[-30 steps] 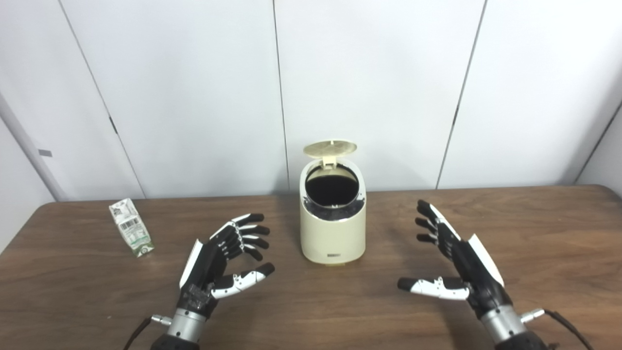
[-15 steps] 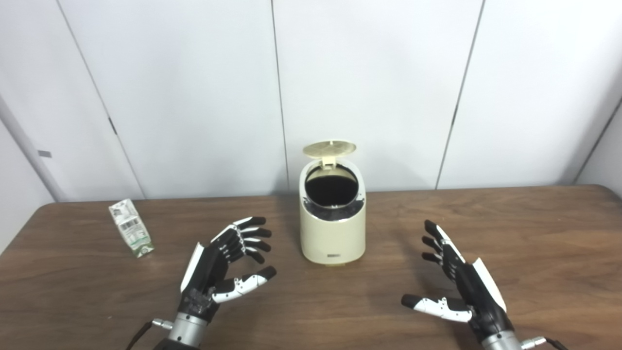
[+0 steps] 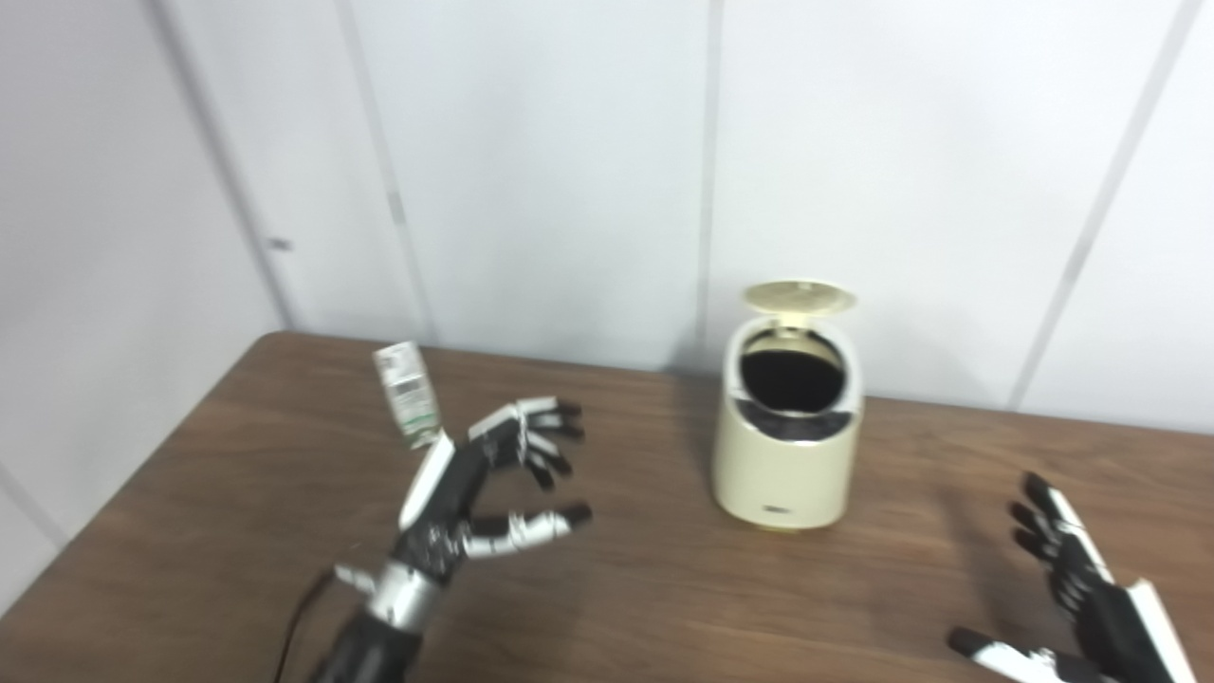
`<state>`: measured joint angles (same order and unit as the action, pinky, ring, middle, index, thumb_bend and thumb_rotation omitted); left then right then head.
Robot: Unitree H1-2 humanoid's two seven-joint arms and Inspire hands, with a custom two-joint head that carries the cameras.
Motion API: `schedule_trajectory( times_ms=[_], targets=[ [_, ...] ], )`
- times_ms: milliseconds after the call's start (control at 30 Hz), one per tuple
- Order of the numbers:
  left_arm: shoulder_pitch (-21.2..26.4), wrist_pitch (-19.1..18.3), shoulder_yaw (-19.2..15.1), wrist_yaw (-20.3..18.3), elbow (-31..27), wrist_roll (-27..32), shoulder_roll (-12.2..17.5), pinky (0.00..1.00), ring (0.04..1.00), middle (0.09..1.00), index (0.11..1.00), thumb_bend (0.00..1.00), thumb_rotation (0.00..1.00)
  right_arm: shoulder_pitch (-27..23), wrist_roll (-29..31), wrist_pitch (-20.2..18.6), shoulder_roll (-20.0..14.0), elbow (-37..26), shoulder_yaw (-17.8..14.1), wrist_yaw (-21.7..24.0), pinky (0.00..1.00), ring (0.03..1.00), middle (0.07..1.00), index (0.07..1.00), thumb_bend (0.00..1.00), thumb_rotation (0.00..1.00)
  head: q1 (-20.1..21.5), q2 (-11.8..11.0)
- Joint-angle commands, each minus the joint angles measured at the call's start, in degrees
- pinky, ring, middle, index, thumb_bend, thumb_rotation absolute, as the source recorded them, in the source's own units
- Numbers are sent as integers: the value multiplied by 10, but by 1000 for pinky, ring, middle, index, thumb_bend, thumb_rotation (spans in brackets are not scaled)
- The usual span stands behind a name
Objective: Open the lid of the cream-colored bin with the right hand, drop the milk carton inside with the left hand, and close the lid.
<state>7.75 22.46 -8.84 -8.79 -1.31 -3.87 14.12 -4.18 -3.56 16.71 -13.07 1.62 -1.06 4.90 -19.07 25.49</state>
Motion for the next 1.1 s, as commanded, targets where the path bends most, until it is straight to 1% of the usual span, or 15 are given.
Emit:
schedule_trajectory(
  times_ms=[0, 33, 100, 133, 167, 233, 300, 333, 400, 467, 567, 667, 833, 967, 1067],
  targets=[
    [23, -10, -13, 17, -36, 1, 17, 467, 583, 703, 768, 717, 93, -9, 25, 7, -4, -28, -2, 9, 887, 928, 980, 971, 778, 248, -14, -11],
    [25, -18, -22, 24, -44, -4, 24, 502, 610, 705, 767, 727, 84, -9, 33, 1, -4, -35, -2, 14, 858, 924, 978, 971, 773, 245, -19, -15],
    [29, -27, -36, 38, -51, -21, 37, 609, 666, 708, 760, 755, 114, -9, 41, 1, -4, -39, -1, 20, 821, 918, 976, 969, 766, 236, -27, -20],
    [32, -32, -44, 44, -53, -27, 44, 660, 685, 707, 757, 760, 120, -9, 30, -1, -3, -42, -2, 16, 807, 914, 973, 963, 763, 233, -29, -21],
    [36, -37, -51, 49, -55, -30, 50, 700, 701, 709, 755, 771, 118, -9, 18, -4, -2, -45, -3, 11, 774, 897, 960, 949, 781, 255, -32, -23],
    [42, -56, -62, 53, -61, -33, 64, 736, 745, 731, 760, 785, 118, -10, 0, -6, 0, -47, -5, 5, 736, 880, 941, 930, 816, 318, -36, -25],
    [51, -65, -71, 52, -61, -30, 83, 746, 774, 753, 768, 783, 118, -10, -8, -4, 0, -46, -8, 3, 716, 870, 931, 919, 836, 350, -38, -26],
    [57, -64, -75, 53, -56, -31, 93, 710, 780, 779, 771, 774, 91, -11, -11, -5, 1, -46, -9, 2, 697, 858, 923, 910, 852, 371, -38, -27],
    [72, -64, -82, 53, -44, -33, 115, 686, 778, 805, 776, 785, 99, -12, -12, -2, 1, -43, -11, 3, 681, 850, 916, 903, 866, 391, -38, -28],
    [84, -70, -86, 54, -33, -38, 132, 696, 781, 821, 784, 803, 117, -13, -11, 3, 0, -40, -11, 5, 673, 846, 914, 901, 873, 410, -38, -29],
    [101, -71, -88, 58, -12, -43, 153, 701, 775, 812, 786, 837, 123, -15, -9, 5, 1, -38, -11, 6, 664, 841, 913, 899, 881, 413, -38, -29],
    [115, -71, -88, 67, 20, -56, 169, 757, 786, 826, 805, 861, 144, -15, -12, 4, 0, -39, -11, 5, 652, 837, 910, 897, 885, 413, -37, -29],
    [137, -59, -85, 79, 81, -68, 188, 792, 822, 840, 828, 904, 159, -15, -8, 2, -1, -39, -10, 7, 639, 829, 905, 891, 901, 408, -38, -30],
    [157, -37, -83, 87, 139, -64, 196, 732, 810, 833, 825, 953, 182, -15, -7, 3, 0, -40, -11, 7, 631, 820, 898, 883, 895, 384, -39, -29],
    [167, -26, -84, 86, 181, -41, 191, 680, 777, 815, 829, 961, 134, -16, -7, 5, -2, -39, -11, 7, 625, 816, 893, 882, 896, 384, -37, -28]
  ],
)
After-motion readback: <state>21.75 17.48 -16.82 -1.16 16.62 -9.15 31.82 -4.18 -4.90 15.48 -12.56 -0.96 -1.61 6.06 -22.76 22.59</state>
